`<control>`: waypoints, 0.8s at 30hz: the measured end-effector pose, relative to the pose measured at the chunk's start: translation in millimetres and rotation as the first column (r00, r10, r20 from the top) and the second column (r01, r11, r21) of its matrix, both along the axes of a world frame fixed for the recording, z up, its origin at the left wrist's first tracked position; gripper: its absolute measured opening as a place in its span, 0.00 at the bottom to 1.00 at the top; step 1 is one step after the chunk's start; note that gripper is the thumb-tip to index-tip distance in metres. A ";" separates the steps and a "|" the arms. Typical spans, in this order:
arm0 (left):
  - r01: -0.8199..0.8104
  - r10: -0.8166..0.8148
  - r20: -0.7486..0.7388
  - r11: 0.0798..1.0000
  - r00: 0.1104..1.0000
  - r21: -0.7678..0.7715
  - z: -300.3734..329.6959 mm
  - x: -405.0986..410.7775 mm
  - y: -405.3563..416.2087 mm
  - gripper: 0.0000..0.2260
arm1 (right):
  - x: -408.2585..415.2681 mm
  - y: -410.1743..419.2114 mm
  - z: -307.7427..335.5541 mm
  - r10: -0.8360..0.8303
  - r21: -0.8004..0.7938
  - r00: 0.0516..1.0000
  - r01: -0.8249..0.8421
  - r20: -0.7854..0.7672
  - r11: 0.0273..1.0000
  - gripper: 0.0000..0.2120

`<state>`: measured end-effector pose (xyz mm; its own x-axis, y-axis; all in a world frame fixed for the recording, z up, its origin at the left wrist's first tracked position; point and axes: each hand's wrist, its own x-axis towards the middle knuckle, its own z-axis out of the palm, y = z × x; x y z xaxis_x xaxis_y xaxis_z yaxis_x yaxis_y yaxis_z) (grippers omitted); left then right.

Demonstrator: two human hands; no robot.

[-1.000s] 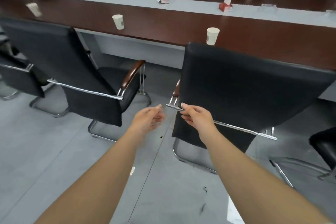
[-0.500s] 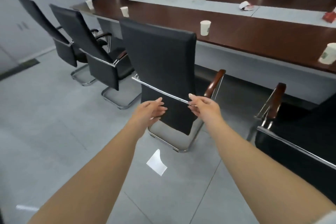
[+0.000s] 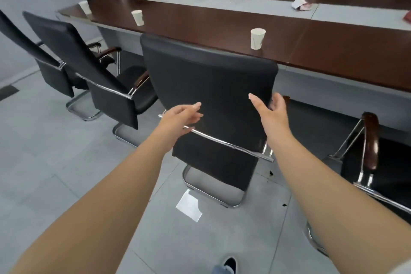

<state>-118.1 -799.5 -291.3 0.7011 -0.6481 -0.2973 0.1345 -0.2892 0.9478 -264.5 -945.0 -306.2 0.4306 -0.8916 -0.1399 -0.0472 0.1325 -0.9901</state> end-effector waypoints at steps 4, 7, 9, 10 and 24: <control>0.024 -0.024 -0.003 0.998 1.000 0.052 -8.0 32.4 -25.3 0.17 | 29.4 -12.9 -2.6 -0.053 0.001 0.996 0.053 -0.068 0.999 0.44; 0.069 -0.067 -0.025 0.995 0.997 0.073 -11.8 46.7 -43.8 0.16 | 41.7 -22.0 -8.5 -0.087 0.024 0.994 0.088 -0.068 0.996 0.46; 0.124 -0.127 0.035 0.989 0.991 0.086 -13.1 55.4 -55.9 0.13 | 49.9 -28.4 -11.6 -0.133 0.048 0.990 0.135 -0.050 0.990 0.45; 0.129 -0.135 0.078 0.989 0.988 0.078 -11.2 58.5 -60.3 0.13 | 52.8 -30.4 -12.8 -0.155 0.056 0.987 0.158 -0.046 0.986 0.45; 0.258 -0.280 0.209 0.958 0.937 0.126 7.0 117.3 -120.5 0.22 | 81.5 -57.4 -32.4 -0.395 0.045 0.918 0.395 0.009 0.918 0.42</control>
